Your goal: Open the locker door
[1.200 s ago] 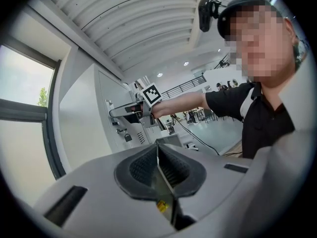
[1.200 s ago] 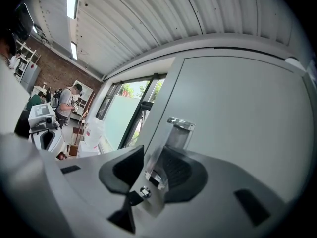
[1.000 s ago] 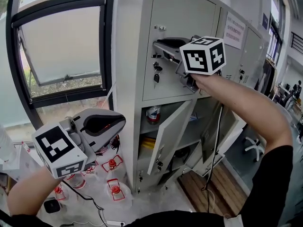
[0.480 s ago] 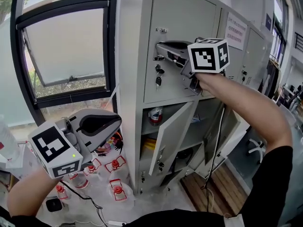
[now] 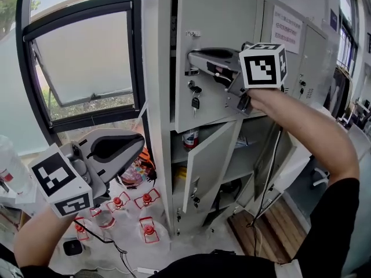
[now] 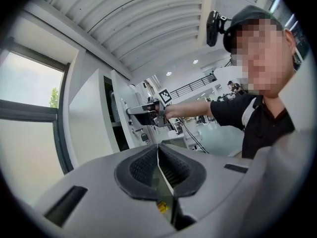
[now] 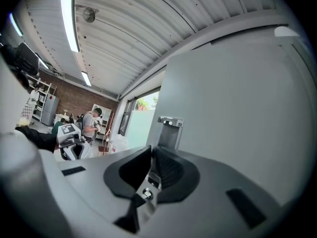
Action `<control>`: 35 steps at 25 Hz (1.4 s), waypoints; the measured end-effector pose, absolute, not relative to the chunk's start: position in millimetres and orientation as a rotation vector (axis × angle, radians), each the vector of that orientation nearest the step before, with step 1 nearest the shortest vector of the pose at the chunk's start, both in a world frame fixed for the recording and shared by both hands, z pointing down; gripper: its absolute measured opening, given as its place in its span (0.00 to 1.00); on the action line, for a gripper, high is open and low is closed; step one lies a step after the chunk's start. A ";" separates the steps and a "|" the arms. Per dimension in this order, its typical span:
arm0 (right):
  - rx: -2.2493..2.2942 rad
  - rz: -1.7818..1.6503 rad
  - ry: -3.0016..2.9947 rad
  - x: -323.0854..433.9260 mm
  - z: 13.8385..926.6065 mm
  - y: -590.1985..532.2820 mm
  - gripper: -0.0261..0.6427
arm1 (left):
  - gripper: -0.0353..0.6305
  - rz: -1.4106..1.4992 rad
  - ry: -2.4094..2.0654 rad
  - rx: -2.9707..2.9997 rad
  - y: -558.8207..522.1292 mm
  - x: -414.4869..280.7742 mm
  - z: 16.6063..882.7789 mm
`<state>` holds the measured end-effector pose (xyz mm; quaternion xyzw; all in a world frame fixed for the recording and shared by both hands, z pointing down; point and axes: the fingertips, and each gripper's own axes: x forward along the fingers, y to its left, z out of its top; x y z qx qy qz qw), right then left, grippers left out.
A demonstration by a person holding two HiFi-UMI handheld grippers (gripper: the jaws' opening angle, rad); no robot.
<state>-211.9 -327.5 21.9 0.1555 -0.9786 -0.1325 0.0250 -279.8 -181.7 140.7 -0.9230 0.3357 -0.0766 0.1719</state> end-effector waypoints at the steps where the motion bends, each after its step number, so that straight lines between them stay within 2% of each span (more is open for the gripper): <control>1: 0.454 -0.413 -3.029 -209.6 22.9 -324.7 0.09 | 0.08 -0.217 0.959 -2.614 -181.3 -275.1 138.4; 35: -0.285 -0.488 -3.146 -86.9 27.6 -252.4 0.09 | 0.08 -0.160 1.312 -2.484 -159.3 -129.7 106.0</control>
